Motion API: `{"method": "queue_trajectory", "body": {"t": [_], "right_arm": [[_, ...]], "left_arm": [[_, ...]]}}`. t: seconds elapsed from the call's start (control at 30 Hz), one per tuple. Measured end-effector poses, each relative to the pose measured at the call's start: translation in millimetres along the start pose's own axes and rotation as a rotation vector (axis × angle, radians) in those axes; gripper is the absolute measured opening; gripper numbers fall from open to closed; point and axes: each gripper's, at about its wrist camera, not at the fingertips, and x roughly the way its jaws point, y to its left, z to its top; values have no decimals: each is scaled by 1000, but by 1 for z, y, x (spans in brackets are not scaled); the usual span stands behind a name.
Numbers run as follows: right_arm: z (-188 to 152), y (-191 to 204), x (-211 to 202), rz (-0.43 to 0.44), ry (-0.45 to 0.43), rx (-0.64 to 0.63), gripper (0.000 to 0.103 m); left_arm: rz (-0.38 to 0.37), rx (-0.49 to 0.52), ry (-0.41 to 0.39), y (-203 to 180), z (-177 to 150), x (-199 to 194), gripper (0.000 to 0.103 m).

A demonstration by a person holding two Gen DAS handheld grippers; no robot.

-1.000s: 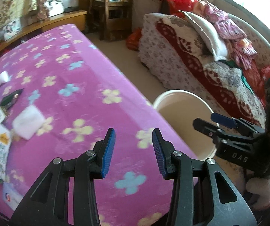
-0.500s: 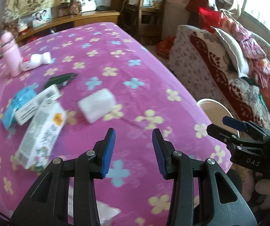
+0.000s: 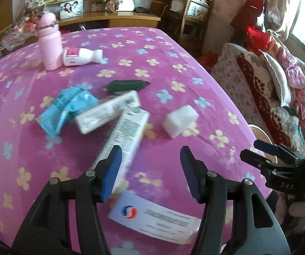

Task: Collect trash
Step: 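Move both open tools back over the table, then grasp the white milk carton with the left tool while the right tool grasps the white foam block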

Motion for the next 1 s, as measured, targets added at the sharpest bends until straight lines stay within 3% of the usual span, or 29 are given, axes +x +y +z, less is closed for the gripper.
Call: {"method": "queue_trajectory", "body": {"t": [0.37,0.77,0.87,0.9,1.0], "right_arm": [[35,47,42,86,17,-74,79],[61,76,101,94,76,-172,79],[60,77,113,89,90,-183,52],[59,76,115,88,93,-178,51],[57,70,103,124,69,-149,48]], "left_arm": [[44,15,57,22,4,25,57],[37,8,94,28,12,52,57],[35,14,109,27,12,59,52],[39,21,109,26,11,59,45],[40,24,101,26,9,57,43]]}}
